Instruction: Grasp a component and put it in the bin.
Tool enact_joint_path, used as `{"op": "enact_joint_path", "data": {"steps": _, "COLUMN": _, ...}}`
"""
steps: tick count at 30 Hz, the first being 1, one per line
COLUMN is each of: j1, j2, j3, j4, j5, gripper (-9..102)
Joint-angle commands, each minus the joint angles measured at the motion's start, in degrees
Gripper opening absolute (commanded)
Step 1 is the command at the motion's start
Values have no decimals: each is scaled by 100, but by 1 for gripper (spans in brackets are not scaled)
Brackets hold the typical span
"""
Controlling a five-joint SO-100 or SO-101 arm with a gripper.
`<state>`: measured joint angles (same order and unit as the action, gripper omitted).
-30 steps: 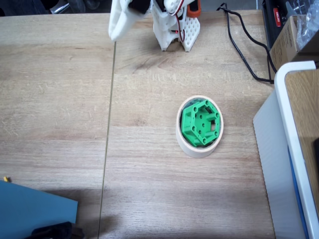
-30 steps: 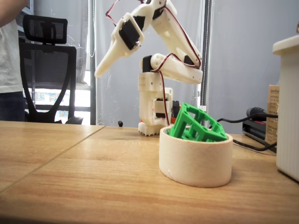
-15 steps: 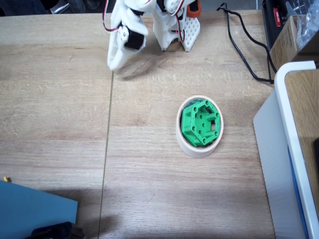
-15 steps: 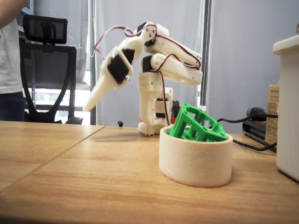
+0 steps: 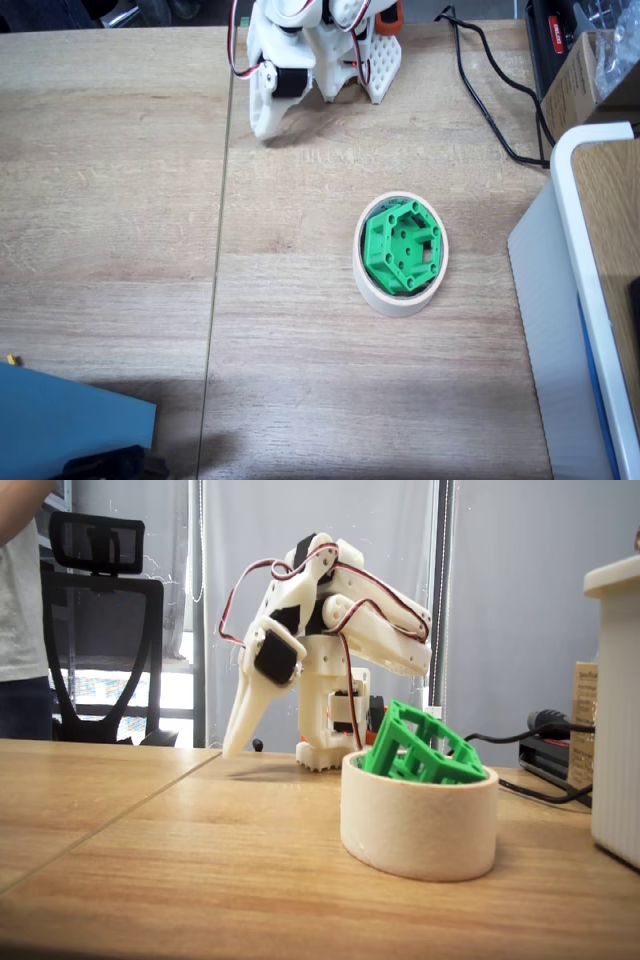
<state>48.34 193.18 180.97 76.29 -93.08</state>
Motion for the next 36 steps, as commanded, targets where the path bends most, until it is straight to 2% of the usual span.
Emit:
{"op": "enact_joint_path", "data": {"steps": 1, "j1": 0, "j2": 18, "j3": -114, "j4": 272, "j5": -26, "gripper": 0}}
{"op": "enact_joint_path", "data": {"steps": 9, "j1": 0, "j2": 18, "j3": -97, "j4": 571, "j5": -26, "gripper": 0}}
{"op": "enact_joint_path", "data": {"steps": 36, "j1": 9, "j2": 0, "j3": -35, "j4": 580, "j5": 53, "gripper": 0}}
